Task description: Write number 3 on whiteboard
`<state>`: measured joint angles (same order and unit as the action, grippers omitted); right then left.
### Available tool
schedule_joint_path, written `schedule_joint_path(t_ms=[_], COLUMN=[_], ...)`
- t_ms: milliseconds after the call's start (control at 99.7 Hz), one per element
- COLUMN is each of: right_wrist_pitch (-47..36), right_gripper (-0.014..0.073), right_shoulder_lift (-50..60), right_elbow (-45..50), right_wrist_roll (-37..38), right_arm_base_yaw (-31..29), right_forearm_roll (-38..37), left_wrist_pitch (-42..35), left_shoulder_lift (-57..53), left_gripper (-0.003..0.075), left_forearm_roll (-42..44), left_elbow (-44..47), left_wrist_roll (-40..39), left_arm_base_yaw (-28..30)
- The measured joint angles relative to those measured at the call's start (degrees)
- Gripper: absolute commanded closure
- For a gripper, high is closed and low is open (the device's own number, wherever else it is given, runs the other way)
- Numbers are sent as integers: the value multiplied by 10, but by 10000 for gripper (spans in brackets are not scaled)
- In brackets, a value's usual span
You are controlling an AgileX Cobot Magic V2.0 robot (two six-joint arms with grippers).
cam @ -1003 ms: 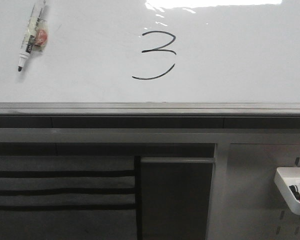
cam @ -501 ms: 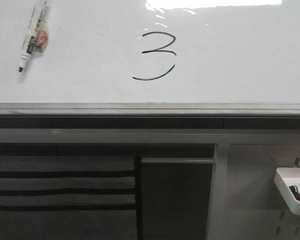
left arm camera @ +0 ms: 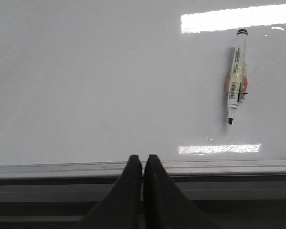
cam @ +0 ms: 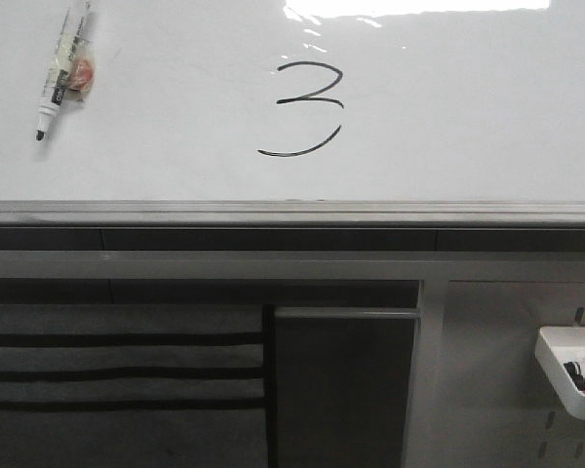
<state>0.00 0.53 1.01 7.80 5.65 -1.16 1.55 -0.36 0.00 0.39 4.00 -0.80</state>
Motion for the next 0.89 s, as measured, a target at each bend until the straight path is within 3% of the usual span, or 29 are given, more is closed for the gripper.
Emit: schedule_joint_path(t_ms=[301, 892], right_wrist_pitch=[51, 53], right_gripper=[668, 668], right_shoulder_lift=[0, 0], right_elbow=[0, 0], right_wrist_roll=[0, 2], right_arm_base_yaw=[0, 0], right_forearm_roll=[-14, -14], left_wrist_pitch=[0, 0], left_shoulder_lift=[0, 0], left_gripper=[738, 738], left_forearm_roll=[-4, 0], left_elbow=[0, 0], left_wrist_roll=[0, 0], left_arm_base_yaw=[0, 0])
